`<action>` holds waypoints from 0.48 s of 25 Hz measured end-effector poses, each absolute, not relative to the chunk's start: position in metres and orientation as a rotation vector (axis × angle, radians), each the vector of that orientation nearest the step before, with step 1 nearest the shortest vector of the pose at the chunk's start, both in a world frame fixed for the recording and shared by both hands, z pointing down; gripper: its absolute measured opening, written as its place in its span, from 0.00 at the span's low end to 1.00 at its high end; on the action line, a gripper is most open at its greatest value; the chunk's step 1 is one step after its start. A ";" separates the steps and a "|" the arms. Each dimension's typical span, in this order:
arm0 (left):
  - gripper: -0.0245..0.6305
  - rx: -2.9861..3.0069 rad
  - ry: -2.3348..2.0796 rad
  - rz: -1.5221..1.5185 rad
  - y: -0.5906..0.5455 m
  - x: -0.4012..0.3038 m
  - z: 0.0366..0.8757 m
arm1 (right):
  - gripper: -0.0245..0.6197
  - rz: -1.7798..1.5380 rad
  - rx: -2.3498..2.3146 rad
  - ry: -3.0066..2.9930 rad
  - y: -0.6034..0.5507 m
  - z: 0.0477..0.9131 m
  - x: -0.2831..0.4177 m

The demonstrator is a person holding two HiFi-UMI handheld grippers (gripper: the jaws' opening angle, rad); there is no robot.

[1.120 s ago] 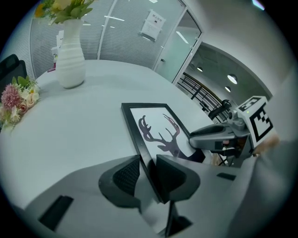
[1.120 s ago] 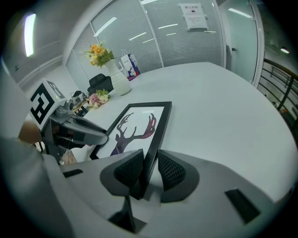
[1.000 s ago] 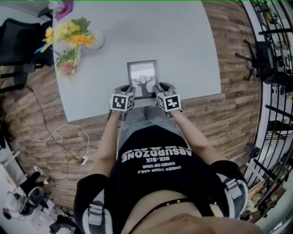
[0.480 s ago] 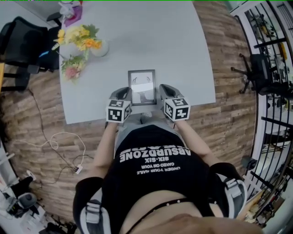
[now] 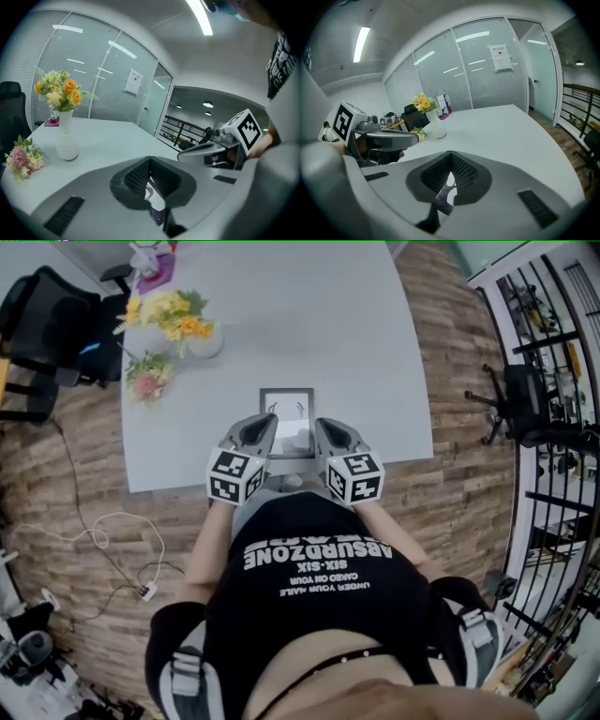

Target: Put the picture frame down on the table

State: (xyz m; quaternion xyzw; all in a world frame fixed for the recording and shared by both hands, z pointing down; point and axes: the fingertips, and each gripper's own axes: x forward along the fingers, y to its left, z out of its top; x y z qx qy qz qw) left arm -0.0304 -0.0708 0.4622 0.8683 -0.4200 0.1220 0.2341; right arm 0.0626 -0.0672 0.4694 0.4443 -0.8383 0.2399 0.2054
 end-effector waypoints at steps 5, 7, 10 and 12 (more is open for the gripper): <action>0.06 2.403 -1.158 0.347 -0.070 -0.030 0.456 | 0.06 0.642 1.233 -2.361 -0.067 0.464 0.059; 0.06 2.395 -1.163 0.349 -0.070 -0.032 0.456 | 0.06 0.639 1.233 -2.363 -0.067 0.463 0.057; 0.06 2.389 -1.173 0.354 -0.070 -0.036 0.458 | 0.06 0.633 1.225 -2.363 -0.066 0.464 0.053; 0.06 2.387 -1.175 0.355 -0.071 -0.039 0.458 | 0.06 0.629 1.220 -2.360 -0.066 0.464 0.052</action>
